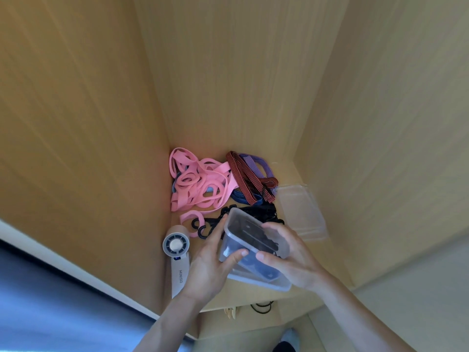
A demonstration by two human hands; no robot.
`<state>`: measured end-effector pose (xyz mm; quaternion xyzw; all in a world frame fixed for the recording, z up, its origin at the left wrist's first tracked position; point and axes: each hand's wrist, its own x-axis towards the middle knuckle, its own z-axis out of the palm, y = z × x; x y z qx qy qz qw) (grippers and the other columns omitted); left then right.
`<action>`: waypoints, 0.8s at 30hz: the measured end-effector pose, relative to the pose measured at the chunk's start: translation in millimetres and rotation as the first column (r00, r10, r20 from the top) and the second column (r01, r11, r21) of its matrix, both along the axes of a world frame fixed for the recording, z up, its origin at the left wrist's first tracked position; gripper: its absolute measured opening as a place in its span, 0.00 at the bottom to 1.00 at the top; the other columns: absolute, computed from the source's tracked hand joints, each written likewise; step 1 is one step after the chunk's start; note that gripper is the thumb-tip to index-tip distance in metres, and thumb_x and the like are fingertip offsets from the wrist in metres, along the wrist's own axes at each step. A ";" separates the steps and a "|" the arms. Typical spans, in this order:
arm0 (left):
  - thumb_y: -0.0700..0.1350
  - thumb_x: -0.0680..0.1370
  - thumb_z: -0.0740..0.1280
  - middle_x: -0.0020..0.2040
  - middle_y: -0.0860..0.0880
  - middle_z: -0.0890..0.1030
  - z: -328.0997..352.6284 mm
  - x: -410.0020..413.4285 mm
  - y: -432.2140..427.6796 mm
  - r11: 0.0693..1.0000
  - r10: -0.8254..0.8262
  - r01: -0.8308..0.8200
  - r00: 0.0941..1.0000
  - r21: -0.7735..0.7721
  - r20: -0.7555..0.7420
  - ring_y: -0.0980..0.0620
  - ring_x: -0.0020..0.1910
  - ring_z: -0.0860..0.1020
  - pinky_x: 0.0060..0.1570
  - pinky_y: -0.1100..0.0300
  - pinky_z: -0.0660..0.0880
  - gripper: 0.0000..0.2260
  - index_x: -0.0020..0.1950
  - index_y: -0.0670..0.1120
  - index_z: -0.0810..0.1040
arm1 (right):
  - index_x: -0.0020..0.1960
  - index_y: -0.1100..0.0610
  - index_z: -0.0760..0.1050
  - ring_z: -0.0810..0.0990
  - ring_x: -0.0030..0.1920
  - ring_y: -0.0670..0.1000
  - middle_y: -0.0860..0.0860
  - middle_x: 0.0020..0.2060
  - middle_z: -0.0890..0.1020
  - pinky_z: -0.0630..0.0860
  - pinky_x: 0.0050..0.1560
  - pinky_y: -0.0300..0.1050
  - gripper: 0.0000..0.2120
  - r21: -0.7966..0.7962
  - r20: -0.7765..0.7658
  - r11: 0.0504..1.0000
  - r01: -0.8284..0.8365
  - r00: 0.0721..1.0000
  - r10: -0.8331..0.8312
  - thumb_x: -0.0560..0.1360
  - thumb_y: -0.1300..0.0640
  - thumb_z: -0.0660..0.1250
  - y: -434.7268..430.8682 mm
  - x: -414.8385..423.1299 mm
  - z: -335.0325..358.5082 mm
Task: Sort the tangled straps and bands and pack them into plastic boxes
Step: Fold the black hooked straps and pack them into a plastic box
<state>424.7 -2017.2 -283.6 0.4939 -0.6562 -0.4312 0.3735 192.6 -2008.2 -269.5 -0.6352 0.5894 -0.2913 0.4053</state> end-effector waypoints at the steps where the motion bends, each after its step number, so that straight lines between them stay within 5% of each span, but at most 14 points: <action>1: 0.62 0.76 0.71 0.71 0.64 0.73 0.6 -0.4 -0.8 1.000 -0.001 0.001 1.000 -0.003 -0.001 0.62 0.72 0.69 0.69 0.50 0.72 0.33 0.78 0.64 0.60 | 0.69 0.36 0.69 0.70 0.70 0.41 0.37 0.65 0.75 0.70 0.70 0.51 0.33 0.004 0.019 1.000 0.006 1.000 -0.007 0.67 0.33 0.75 -0.3 -0.4 1.6; 13: 0.61 0.77 0.71 0.72 0.63 0.72 11.4 -4.5 -5.3 0.999 -0.013 0.013 1.000 -0.039 -0.011 0.59 0.72 0.71 0.69 0.49 0.72 0.33 0.78 0.62 0.61 | 0.67 0.35 0.70 0.72 0.68 0.41 0.40 0.65 0.75 0.72 0.68 0.50 0.31 -0.033 0.053 0.999 0.020 0.998 -0.018 0.67 0.34 0.76 -1.9 -8.1 22.4; 24: 0.56 0.69 0.77 0.66 0.69 0.74 -6.7 6.1 5.5 0.998 -0.033 0.041 0.982 -0.038 0.187 0.65 0.66 0.73 0.64 0.57 0.75 0.36 0.70 0.71 0.63 | 0.68 0.36 0.70 0.73 0.68 0.43 0.42 0.66 0.75 0.72 0.69 0.51 0.31 -0.073 0.076 0.996 0.048 0.996 -0.042 0.68 0.36 0.75 0.8 -18.0 33.4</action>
